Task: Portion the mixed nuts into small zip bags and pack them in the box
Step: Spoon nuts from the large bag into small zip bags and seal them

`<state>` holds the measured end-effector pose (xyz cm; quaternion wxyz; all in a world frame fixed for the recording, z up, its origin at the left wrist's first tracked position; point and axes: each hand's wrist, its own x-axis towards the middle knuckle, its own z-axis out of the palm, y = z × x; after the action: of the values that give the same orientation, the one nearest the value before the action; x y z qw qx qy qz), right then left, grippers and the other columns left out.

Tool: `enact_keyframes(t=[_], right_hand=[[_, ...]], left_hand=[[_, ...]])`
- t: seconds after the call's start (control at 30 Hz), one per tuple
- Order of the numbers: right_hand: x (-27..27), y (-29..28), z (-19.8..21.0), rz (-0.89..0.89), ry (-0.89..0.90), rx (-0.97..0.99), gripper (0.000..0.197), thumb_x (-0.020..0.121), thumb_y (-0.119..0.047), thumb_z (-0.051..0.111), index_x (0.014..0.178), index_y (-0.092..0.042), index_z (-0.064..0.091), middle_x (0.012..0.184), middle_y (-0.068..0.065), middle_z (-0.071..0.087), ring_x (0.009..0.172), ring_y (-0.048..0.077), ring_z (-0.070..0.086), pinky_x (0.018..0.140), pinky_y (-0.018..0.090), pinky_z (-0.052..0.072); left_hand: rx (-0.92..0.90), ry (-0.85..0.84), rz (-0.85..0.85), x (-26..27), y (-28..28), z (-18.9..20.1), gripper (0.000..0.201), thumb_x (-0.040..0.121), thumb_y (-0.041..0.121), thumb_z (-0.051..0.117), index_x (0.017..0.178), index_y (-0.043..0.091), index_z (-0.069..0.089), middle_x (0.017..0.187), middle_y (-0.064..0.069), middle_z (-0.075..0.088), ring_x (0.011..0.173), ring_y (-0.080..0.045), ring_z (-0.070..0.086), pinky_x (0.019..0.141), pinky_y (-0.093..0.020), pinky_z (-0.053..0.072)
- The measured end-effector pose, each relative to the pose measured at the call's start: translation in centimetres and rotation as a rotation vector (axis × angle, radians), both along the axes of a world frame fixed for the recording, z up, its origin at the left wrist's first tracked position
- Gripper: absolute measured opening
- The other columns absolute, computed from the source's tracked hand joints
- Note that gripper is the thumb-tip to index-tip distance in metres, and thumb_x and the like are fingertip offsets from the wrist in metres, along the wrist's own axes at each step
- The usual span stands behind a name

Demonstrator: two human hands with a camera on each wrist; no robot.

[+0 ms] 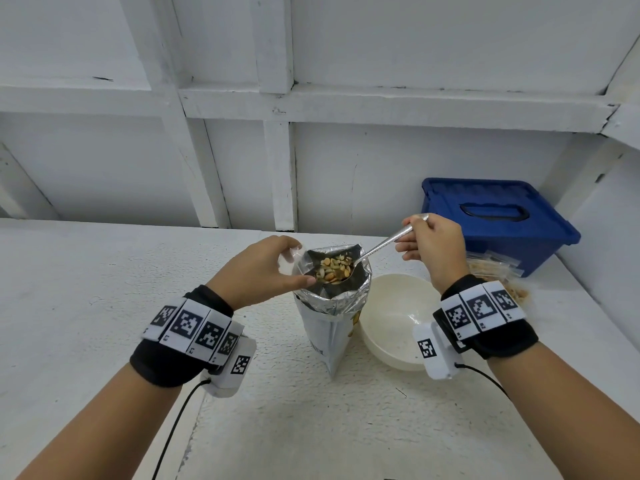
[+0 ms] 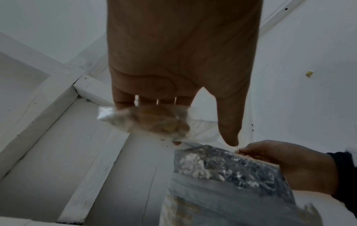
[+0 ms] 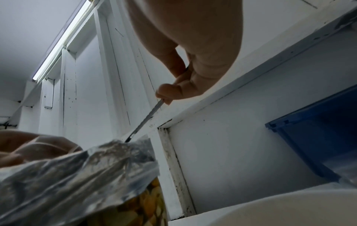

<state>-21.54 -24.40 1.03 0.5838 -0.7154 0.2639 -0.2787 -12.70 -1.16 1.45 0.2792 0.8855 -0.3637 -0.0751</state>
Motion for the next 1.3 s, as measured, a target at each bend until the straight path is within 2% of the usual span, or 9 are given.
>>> enact_keyframes(t=[0.17,0.27,0.4,0.6,0.73,0.9,1.07,1.23,1.3], right_hand=[[-0.7,-0.1,1.3,-0.034,-0.06,0.025,0.018,0.094,-0.007,0.043,0.087,-0.006,0.06,0.064,0.011,0.061,0.044,0.004,0.058,0.042,0.016,0.047],[-1.0,0.0,2.0,-0.043,-0.089,0.03,0.02,0.094,-0.006,0.043,0.082,-0.009,0.059,0.062,0.01,0.06,0.043,0.004,0.057,0.041,0.015,0.047],[-1.2,0.2,2.3,-0.035,-0.096,0.023,0.019,0.094,-0.007,0.042,0.085,-0.008,0.059,0.062,0.009,0.06,0.043,0.004,0.057,0.042,0.015,0.047],[-0.8,0.9,2.4,-0.009,-0.113,0.031,0.017,0.094,-0.007,0.043,0.09,-0.005,0.059,0.063,0.01,0.06,0.044,0.005,0.058,0.043,0.016,0.048],[-0.5,1.6,2.6,0.014,-0.113,-0.005,0.018,0.095,-0.008,0.042,0.091,-0.005,0.059,0.064,0.009,0.06,0.045,0.005,0.058,0.044,0.016,0.048],[-0.4,2.3,2.7,0.035,-0.125,-0.069,0.021,0.095,-0.009,0.042,0.083,-0.011,0.059,0.062,0.009,0.061,0.045,0.005,0.058,0.044,0.018,0.048],[-0.5,2.6,2.9,0.057,-0.131,-0.116,0.019,0.096,-0.011,0.042,0.086,-0.009,0.059,0.062,0.007,0.061,0.045,0.005,0.058,0.045,0.019,0.05],[-0.5,3.3,3.3,0.103,-0.148,-0.203,0.018,0.097,-0.012,0.042,0.092,-0.006,0.059,0.062,0.005,0.061,0.047,0.003,0.059,0.047,0.017,0.051],[-0.5,3.7,3.8,0.118,-0.17,-0.27,0.018,0.097,-0.013,0.043,0.093,-0.006,0.059,0.062,0.002,0.06,0.048,0.002,0.059,0.048,0.016,0.05]], left_hand=[[0.083,-0.055,-0.031,0.1,-0.4,0.2,0.061,0.076,0.047,0.069,0.125,0.018,0.049,0.105,0.01,0.051,0.088,-0.01,0.047,0.074,-0.025,0.04],[0.091,-0.053,-0.045,0.1,-0.8,0.3,0.059,0.076,0.046,0.069,0.125,0.02,0.049,0.111,0.007,0.053,0.089,-0.01,0.047,0.074,-0.025,0.039],[0.056,-0.051,-0.06,0.0,-1.2,0.3,0.061,0.075,0.046,0.069,0.126,0.019,0.049,0.115,0.005,0.056,0.089,-0.01,0.047,0.076,-0.024,0.04],[0.005,-0.05,-0.065,-0.4,-1.8,0.2,0.063,0.075,0.045,0.07,0.127,0.017,0.049,0.115,0.004,0.056,0.088,-0.009,0.046,0.066,-0.018,0.034],[-0.035,-0.042,-0.045,-0.4,-1.9,-0.1,0.063,0.074,0.046,0.071,0.125,0.017,0.05,0.11,0.004,0.056,0.087,-0.009,0.048,0.062,-0.009,0.033],[-0.087,-0.016,-0.013,-0.8,-1.9,-0.4,0.062,0.072,0.046,0.073,0.123,0.017,0.051,0.11,0.004,0.055,0.092,-0.01,0.049,0.074,-0.02,0.042],[-0.124,0.006,-0.003,-1.2,-2.0,-0.4,0.061,0.072,0.044,0.074,0.122,0.016,0.051,0.107,0.007,0.053,0.093,-0.009,0.048,0.075,-0.019,0.04],[-0.175,0.036,-0.008,-1.6,-2.4,-0.3,0.058,0.073,0.041,0.074,0.12,0.016,0.052,0.104,0.009,0.052,0.09,-0.007,0.049,0.065,-0.007,0.037],[-0.213,0.054,0.007,-1.6,-2.5,-0.3,0.055,0.074,0.039,0.074,0.119,0.018,0.051,0.101,0.01,0.052,0.082,-0.004,0.05,0.055,-0.007,0.038]])
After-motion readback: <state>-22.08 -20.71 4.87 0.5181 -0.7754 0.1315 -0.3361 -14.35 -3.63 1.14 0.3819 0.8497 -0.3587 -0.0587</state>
